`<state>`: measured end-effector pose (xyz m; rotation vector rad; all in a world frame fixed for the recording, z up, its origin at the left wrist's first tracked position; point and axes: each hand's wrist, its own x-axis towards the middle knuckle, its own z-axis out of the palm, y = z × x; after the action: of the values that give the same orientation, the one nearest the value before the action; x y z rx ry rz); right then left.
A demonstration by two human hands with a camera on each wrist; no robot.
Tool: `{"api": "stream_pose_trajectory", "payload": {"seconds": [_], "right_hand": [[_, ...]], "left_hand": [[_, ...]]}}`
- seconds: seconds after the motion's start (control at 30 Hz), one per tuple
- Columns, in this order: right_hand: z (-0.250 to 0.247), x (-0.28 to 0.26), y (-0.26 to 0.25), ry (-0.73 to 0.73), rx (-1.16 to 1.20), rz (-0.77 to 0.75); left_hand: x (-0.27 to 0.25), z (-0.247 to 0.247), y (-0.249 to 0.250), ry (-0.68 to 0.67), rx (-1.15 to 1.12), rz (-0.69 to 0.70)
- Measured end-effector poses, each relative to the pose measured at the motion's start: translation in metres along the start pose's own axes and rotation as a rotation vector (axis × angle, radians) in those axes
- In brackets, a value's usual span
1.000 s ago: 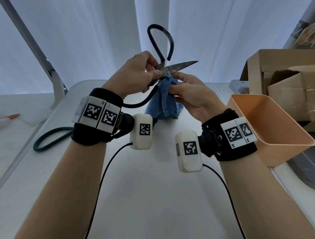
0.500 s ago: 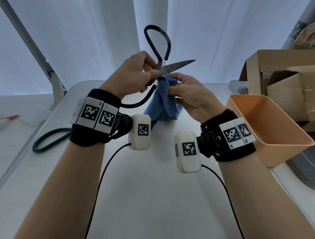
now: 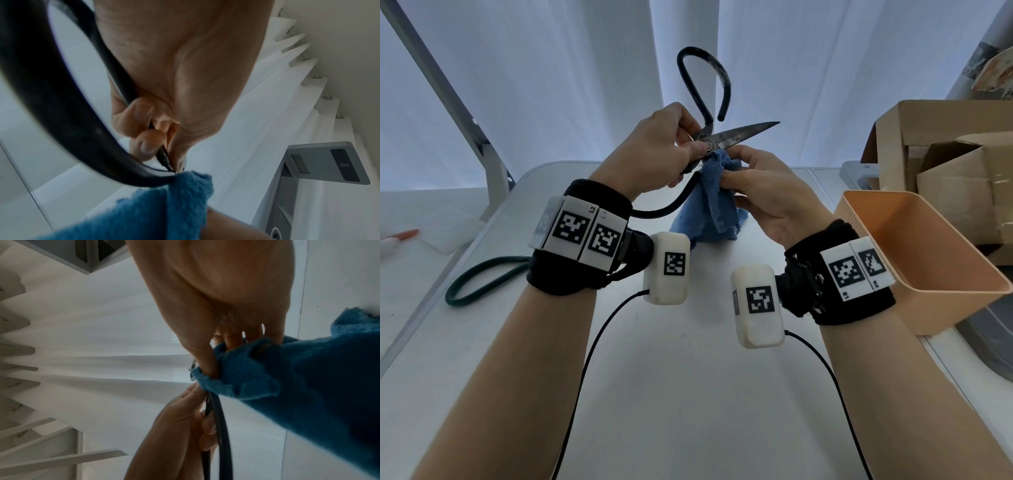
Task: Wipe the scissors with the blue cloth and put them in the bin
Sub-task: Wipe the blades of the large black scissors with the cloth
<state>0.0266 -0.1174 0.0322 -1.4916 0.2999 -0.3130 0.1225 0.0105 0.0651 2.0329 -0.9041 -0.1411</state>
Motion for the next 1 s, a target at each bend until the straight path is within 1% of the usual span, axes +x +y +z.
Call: {"api": "stream_pose_trajectory", "payload": {"seconds": [0.1, 0.3, 0.47, 0.67, 0.8, 1.0], "right_hand": [[0.0002, 0.0012, 0.0015, 0.034, 0.038, -0.009], [-0.0005, 0.0007, 0.0009, 0.0, -0.02, -0.011], [-0.0003, 0.0017, 0.002, 0.049, -0.008, -0.009], [0.0019, 0.0001, 0.0015, -0.011, -0.026, -0.014], [0.0015, -0.0006, 0.0014, -0.004, 0.011, -0.018], [0.0027, -0.0002, 0.0022, 0.007, -0.035, -0.035]], "left_hand": [[0.0, -0.0022, -0.0002, 0.004, -0.021, -0.006], [-0.0003, -0.0053, -0.003, 0.005, 0.001, -0.011], [-0.0003, -0.0054, -0.002, 0.013, -0.011, -0.005], [0.0003, -0.004, -0.0036, 0.019, 0.011, -0.008], [0.0008, -0.0046, -0.0027, 0.026, 0.007, -0.009], [0.0005, -0.0056, -0.0031, 0.028, 0.004, -0.012]]}}
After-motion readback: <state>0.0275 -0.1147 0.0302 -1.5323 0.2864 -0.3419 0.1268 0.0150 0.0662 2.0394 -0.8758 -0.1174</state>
